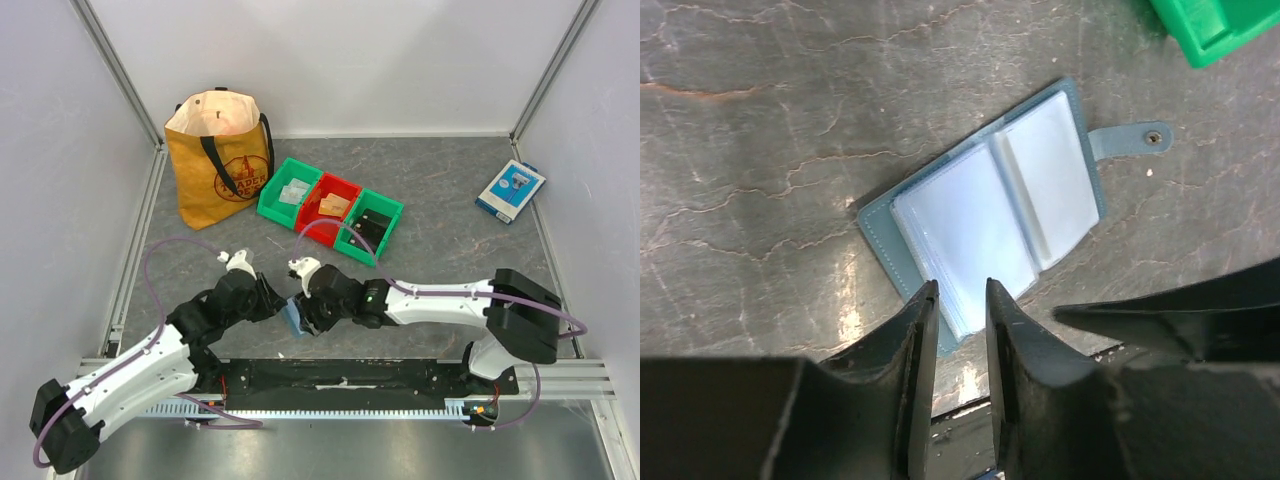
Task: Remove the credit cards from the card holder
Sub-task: Remove the credit card from the card holder.
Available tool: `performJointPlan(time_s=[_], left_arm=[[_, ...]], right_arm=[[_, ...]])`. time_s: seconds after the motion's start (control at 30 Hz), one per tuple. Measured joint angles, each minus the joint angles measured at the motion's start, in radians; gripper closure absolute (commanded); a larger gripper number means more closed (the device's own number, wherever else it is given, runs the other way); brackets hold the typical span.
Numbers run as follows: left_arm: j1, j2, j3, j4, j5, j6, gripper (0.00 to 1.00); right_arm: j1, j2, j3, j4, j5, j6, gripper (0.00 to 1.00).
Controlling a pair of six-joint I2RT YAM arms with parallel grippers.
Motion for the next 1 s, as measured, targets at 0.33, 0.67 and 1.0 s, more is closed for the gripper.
performJointPlan(time_s=[0.33, 0.67, 1.0], left_arm=[[0.000, 0.148, 0.042, 0.010, 0.015, 0.002, 0.66], [0.000, 0.299, 0.024, 0.082, 0.074, 0.016, 0.66], [0.000, 0.317, -0.021, 0.120, 0.096, 0.016, 0.67]], right_arm=[[-0.103, -0.156, -0.049, -0.025, 0.173, 0.037, 0.41], [-0.115, -0.024, -0.076, -0.048, 0.235, 0.122, 0.41], [-0.115, -0.012, -0.097, -0.048, 0.260, 0.154, 0.36]])
